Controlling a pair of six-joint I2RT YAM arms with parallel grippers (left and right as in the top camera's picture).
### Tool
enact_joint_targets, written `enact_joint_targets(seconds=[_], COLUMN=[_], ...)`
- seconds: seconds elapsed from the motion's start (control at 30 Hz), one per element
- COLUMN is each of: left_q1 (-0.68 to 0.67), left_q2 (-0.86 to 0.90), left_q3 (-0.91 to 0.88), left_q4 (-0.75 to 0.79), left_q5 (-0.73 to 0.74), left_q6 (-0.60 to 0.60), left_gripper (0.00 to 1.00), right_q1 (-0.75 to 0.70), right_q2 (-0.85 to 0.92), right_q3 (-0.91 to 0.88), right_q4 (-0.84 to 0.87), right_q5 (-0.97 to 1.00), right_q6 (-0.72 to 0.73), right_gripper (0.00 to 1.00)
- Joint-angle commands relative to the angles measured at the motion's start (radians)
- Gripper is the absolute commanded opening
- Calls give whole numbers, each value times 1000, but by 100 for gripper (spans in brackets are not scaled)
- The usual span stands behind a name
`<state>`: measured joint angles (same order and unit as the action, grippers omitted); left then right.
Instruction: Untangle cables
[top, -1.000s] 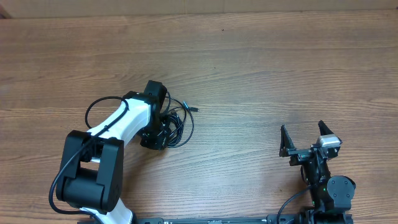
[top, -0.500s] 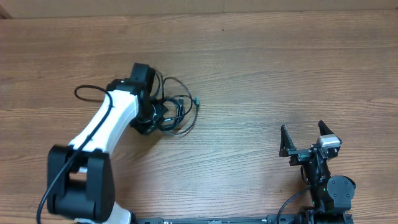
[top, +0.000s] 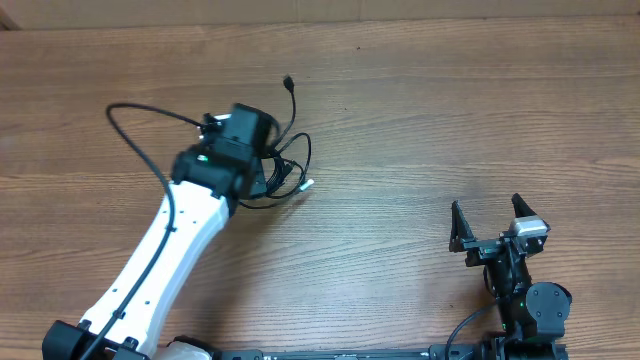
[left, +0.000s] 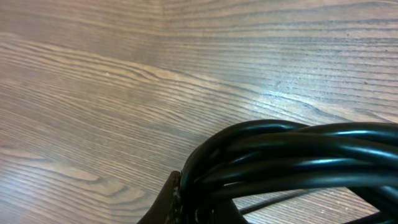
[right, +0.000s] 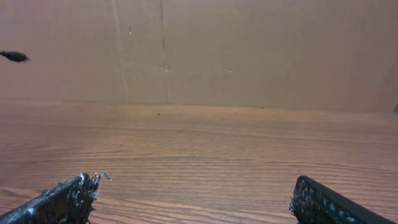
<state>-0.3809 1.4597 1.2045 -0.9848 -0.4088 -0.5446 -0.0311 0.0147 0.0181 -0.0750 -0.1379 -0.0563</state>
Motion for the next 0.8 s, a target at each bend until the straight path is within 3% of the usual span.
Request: enact_joint_targets(seconds=[0.0,0.1,0.17,0.2,0.27,0.33,0.37,0.4,0.43,0.47,0.5,0.53,0.57,0.6,0.63,0.7,0.73,0.77], left_q1=[-69,-83,-83,-86,-86,-77,-79,-86,-95,-98,-98,-100,-109,-121,-134,-138,-138,-139], left_q2=[-21,-15,-21,-22,-19,-18,-23,-25,-24,-18,-14,-14,-16,-16,-16,-14,-14,-14], left_q3=[34,30,49,57,54,55,58,59,58,53,51,52,55,55,55,54,54,54], left_q4=[16,63,66,76,81,76,77,82,81,85,93,108,126,139,139,140,144,158], left_q5=[-136,-274,-153,-91,-177,-198,-127,-63,-93,-196,-272,-233,-136,-61,-64,-153,-122,-61], left_q6=[-72,-133,-160,-84,-17,-154,-134,-32,72,82,-18,-81,-8,144,279,125,20,28], left_gripper=[4,4,4,4,4,4,4,4,4,4,4,4,4,4,5,4,4,4], right_q1=[4,4,4,4,4,4,4,4,4,4,4,4,4,4,4,4,4,4], right_q2=[-11,-11,-11,-11,-11,-11,-11,-11,-11,-11,-11,-11,-11,-11,-11,-11,-11,-11], right_q3=[-10,-10,-10,-10,-10,-10,-10,-10,-10,-10,-10,-10,-10,-10,-10,-10,-10,-10], right_q4=[3,3,3,3,3,3,3,3,3,3,3,3,3,3,3,3,3,3], right_q5=[9,9,9,9,9,9,9,9,9,9,9,9,9,9,9,9,9,9], right_q6=[-5,-5,-4,-5,-5,-5,-5,-4,-5,-4,-5,-5,-5,-5,-4,-5,-5,-4], right_gripper=[100,100,100,100,100,100,100,100,100,100,100,100,100,100,100,100,100,100])
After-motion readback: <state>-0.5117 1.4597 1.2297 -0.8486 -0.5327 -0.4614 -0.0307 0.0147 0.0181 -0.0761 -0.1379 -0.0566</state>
